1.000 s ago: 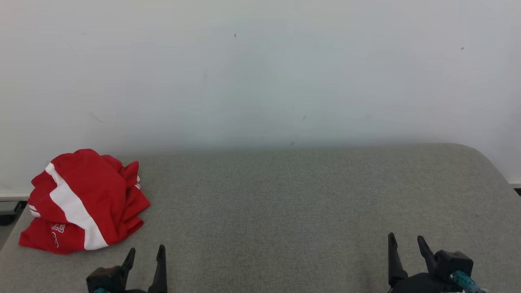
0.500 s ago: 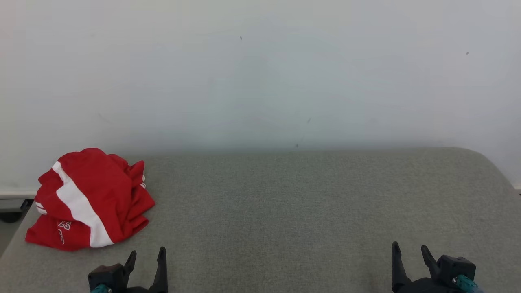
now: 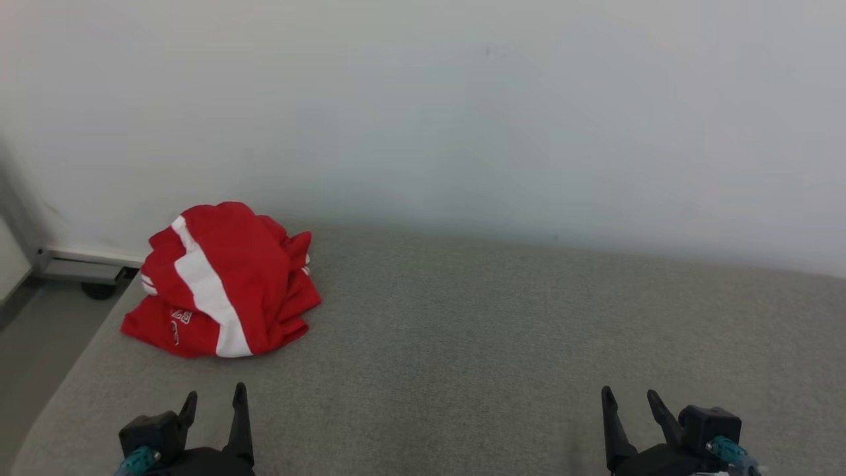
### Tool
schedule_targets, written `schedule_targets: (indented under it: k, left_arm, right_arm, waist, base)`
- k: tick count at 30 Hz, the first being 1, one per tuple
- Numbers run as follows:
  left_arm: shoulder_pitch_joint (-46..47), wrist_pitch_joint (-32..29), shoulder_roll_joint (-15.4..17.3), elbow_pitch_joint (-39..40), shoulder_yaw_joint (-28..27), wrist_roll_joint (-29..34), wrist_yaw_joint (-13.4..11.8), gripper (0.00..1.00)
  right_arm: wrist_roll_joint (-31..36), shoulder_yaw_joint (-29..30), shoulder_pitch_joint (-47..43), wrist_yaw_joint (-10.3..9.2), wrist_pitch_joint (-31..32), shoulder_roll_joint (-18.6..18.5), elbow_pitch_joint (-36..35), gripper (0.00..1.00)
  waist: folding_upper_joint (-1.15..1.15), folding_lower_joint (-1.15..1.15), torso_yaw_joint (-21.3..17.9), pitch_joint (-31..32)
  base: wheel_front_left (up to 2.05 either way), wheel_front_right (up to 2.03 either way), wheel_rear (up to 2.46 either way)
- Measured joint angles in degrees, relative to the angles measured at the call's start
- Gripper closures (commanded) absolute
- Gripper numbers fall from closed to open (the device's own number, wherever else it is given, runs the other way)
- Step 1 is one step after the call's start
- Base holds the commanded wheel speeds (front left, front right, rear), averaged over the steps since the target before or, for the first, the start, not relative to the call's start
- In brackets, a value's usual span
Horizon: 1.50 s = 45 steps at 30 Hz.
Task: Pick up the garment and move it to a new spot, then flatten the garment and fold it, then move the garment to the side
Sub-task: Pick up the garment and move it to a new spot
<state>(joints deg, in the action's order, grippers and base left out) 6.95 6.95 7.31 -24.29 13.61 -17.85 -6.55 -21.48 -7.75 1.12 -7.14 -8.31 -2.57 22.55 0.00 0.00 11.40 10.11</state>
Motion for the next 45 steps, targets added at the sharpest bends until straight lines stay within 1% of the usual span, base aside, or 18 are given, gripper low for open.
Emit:
schedule_targets:
  k: [5,9,12,18,23,26,28,31,33,34,36,41,45]
  left_arm:
    - [0.7,-0.4,-0.1,0.4,0.2,0.3,-0.1,0.0]
    - [2.7,-0.4,-0.9,1.1,0.1,0.5,-0.3,0.0]
    - [3.2,-0.7,-0.3,1.0,0.7,1.8,-0.2,0.0]
    - [3.2,-1.4,-0.1,0.8,1.5,1.8,0.1,0.0]
    - [4.5,-3.4,-0.6,-1.2,2.2,1.5,1.0,0.0]
    - [7.3,-6.0,-1.9,-3.8,2.1,0.2,1.1,0.0]
    - [9.9,-7.5,-2.3,-5.2,2.7,-0.3,1.7,0.0]
    - [14.8,-10.1,-2.8,-7.6,3.4,-0.8,3.0,0.0]
    - [17.5,-12.2,-2.7,-9.2,4.2,-0.9,4.7,0.0]
    - [18.6,-13.2,-2.8,-10.3,4.3,-0.9,4.6,0.0]
    - [20.6,-15.4,-2.8,-12.2,5.0,-0.9,5.7,0.0]
    - [26.4,-18.8,-3.7,-15.5,5.3,-0.9,5.6,0.0]
    - [30.6,-20.8,-3.9,-17.9,5.3,-0.8,5.2,0.0]
  right_arm:
    - [-2.6,-0.2,0.6,0.0,-0.4,0.0,-0.1,0.0]
    - [-3.5,0.2,0.6,0.0,-1.3,0.0,-0.2,0.0]
    - [-3.7,-0.7,0.8,0.0,-1.4,0.0,-0.2,0.0]
    - [-4.7,-1.6,2.2,0.0,-1.9,0.0,0.2,0.0]
    - [-5.2,-1.4,1.7,0.0,-2.4,0.0,-0.1,0.0]
    - [-5.1,-0.9,1.5,0.0,-2.4,0.0,-1.0,0.0]
    - [-4.9,-0.5,1.1,0.0,-2.4,0.0,-2.2,0.0]
    - [-3.8,-0.3,-0.5,-0.01,-2.3,0.0,-4.1,0.0]
    - [-2.7,-0.8,-1.1,-0.01,-2.2,0.0,-5.9,0.0]
    - [-2.1,-1.1,-1.3,-0.01,-2.0,0.0,-7.0,0.0]
    - [-1.1,-1.5,-2.0,-0.01,-1.1,0.0,-9.2,0.0]
    - [1.7,-2.0,-3.7,-0.01,1.3,-0.3,-15.1,0.0]
    - [4.1,-1.8,-4.3,-0.02,3.4,-2.2,-19.7,0.0]
  waist:
    - [0.0,0.0,4.0,-0.3]
    - [0.0,0.0,7.3,-0.7]
    - [0.0,0.0,9.5,-1.2]
    - [0.0,0.0,12.3,-2.4]
    - [0.0,0.0,13.2,-3.1]
    - [0.0,0.0,13.6,-3.7]
    - [0.0,0.0,13.9,-4.1]
    - [0.0,0.0,14.3,-4.8]
    - [0.0,0.0,14.4,-5.4]
    - [0.0,0.0,14.3,-5.8]
    - [0.0,0.0,14.1,-6.6]
    - [0.0,0.0,13.0,-9.0]
    - [0.0,0.0,11.6,-11.3]
  base:
    - [0.0,0.0,0.0]
    - [0.0,0.0,0.0]
    - [0.0,0.0,0.0]
    - [0.0,0.0,0.0]
    - [0.0,0.0,0.0]
    - [0.0,0.0,0.0]
    - [0.0,0.0,0.0]
    - [0.0,0.0,0.0]
    - [0.0,0.0,0.0]
    - [0.0,0.0,0.0]
    - [0.0,0.0,0.0]
    - [0.0,0.0,0.0]
    - [0.0,0.0,0.0]
